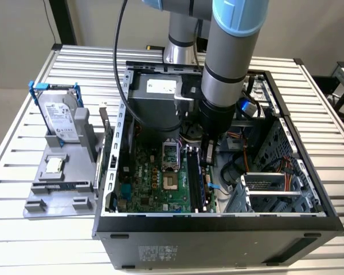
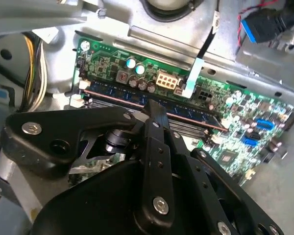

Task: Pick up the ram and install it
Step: 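Press down the ram until it locks into place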

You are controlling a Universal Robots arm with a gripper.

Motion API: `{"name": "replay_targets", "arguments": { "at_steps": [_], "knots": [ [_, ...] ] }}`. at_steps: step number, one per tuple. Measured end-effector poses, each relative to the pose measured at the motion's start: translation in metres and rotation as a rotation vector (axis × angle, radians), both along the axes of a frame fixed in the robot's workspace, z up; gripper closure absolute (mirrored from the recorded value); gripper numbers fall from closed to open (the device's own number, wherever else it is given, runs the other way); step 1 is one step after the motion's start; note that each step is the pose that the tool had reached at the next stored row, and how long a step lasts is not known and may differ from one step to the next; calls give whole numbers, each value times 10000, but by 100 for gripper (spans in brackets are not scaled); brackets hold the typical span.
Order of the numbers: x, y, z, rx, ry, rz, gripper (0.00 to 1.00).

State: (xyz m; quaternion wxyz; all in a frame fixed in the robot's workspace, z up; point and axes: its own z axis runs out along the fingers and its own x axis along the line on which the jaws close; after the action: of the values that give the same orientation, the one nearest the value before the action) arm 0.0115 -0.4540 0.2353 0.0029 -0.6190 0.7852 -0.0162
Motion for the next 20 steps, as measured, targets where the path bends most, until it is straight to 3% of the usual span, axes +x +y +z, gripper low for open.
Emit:
{"name": "replay_targets", "arguments": {
  "at_steps": [7,14,20],
  "knots": [
    [-24,-4,-11,9,-2,637,100],
    [-33,-20,-28,18,1,814,100],
    [-33,-22,-133,11,4,814,100]
  ]
}}
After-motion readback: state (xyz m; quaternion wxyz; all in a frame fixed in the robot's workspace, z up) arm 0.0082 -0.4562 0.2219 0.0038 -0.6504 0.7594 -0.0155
